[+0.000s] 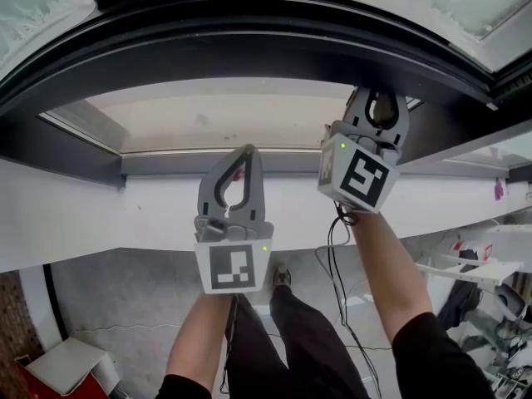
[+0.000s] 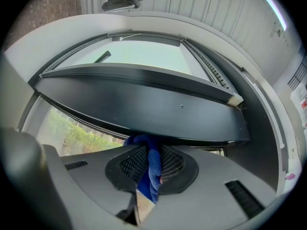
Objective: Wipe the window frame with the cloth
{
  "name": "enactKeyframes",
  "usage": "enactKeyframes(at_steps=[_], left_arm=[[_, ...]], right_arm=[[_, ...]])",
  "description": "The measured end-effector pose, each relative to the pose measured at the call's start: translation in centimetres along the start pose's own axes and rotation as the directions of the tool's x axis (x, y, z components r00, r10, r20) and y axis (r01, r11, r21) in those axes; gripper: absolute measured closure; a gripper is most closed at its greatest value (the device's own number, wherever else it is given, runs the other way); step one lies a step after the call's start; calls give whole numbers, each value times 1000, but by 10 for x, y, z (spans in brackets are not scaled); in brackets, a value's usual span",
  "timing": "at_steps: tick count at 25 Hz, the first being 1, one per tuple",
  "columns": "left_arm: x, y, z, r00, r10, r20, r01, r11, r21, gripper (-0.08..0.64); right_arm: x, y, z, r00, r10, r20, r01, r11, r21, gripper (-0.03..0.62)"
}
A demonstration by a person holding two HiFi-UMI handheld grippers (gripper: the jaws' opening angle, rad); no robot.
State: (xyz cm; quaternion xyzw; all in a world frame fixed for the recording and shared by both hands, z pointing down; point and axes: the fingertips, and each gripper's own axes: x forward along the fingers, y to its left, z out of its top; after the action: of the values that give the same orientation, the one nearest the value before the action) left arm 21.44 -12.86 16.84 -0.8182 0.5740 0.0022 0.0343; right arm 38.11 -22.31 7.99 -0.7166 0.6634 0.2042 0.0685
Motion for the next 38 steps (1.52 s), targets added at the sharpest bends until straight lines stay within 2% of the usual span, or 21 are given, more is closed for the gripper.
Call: enactKeyframes(at_steps=[7,11,21,27,33,38], left_arm=[[-12,28,1,999,38,-3,-38,999,-32,555],[-20,41,2,999,43,-14,-44,999,-12,555],[-36,72,2,998,62,-17,-62,998,-21,555],[-44,92,4,998,59,-25,-60,998,-8,555],[-51,111,0,998,66,-23,-67,998,-11,555],[-58,128,0,997,67,-24,-67,998,-1,555]], right_arm=[[-3,36,10,999,47,4,-47,999,16,571],[-4,53,14,998,61,2,-61,998,22,571],[-7,100,27,994,111,15,-112,993,34,571],[-8,116,30,995,102,9,-103,994,40,571],[-11,151,40,988,152,32,-153,988,33,571],[-11,162,41,989,144,18,-145,988,46,571]])
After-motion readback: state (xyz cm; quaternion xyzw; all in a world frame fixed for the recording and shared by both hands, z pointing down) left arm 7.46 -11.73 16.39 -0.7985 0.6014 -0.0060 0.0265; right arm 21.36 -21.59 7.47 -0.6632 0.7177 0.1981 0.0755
